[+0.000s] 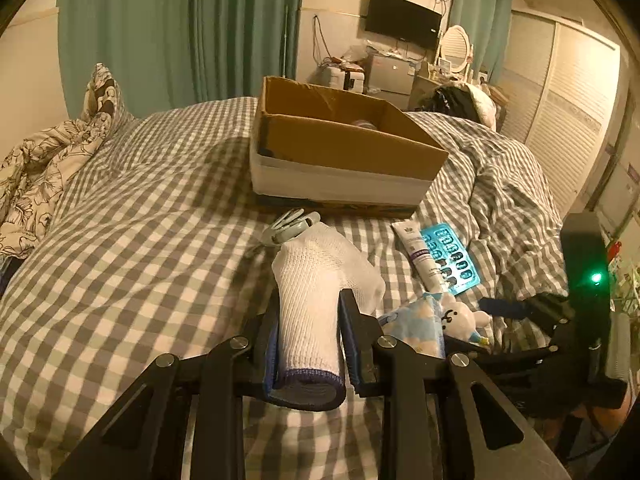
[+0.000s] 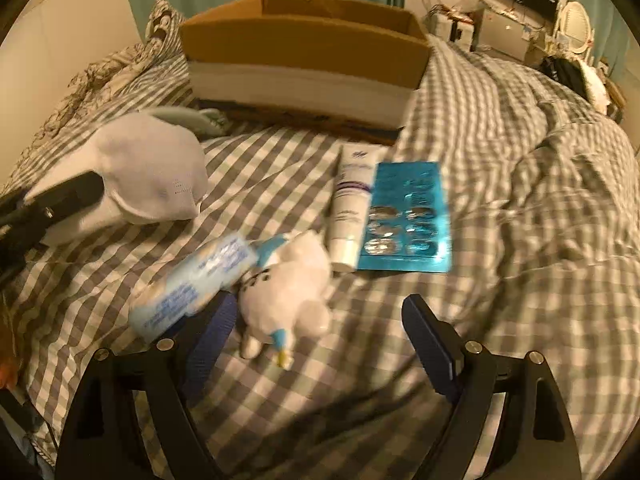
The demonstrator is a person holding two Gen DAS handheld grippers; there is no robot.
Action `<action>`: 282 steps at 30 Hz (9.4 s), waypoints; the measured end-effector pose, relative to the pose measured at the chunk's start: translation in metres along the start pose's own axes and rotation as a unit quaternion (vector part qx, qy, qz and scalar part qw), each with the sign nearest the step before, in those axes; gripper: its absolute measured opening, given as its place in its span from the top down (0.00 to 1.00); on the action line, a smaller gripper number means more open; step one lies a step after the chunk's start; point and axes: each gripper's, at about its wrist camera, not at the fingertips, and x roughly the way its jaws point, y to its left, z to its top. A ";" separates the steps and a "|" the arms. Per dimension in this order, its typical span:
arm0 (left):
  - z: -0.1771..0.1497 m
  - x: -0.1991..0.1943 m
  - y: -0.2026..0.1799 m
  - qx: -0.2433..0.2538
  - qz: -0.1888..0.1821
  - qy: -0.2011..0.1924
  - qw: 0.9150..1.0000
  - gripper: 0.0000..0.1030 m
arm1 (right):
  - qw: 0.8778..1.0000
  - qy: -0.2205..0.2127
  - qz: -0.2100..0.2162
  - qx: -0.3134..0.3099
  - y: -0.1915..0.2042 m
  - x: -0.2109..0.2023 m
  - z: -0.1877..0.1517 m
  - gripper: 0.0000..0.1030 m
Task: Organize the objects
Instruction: 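Grasp the white sock with the left tool while the right tool grasps the white plush toy, then carry sock and plush toy over the box and release both inside, then grasp the pale green plastic clip with the left tool while the right tool grasps the white BOP tube, then carry the green clip and white tube into the box and release both, then grasp the tissue pack with the left tool while the right tool grasps the blue blister pack, then carry tissue pack and blister pack into the box and release both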
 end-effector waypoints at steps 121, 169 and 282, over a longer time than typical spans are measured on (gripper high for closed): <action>0.029 0.082 0.018 0.101 0.058 0.096 0.989 0.29 | 0.997 0.003 -0.063 -0.051 -0.007 0.037 0.063 0.75; 0.236 0.097 -0.009 0.049 -0.029 -0.065 0.996 0.29 | 0.986 -0.145 -0.021 -0.075 -0.047 -0.039 0.234 0.79; 0.018 0.028 -0.012 0.005 0.029 0.045 0.999 0.49 | 0.999 -0.021 -0.032 -0.010 -0.029 0.016 0.045 0.33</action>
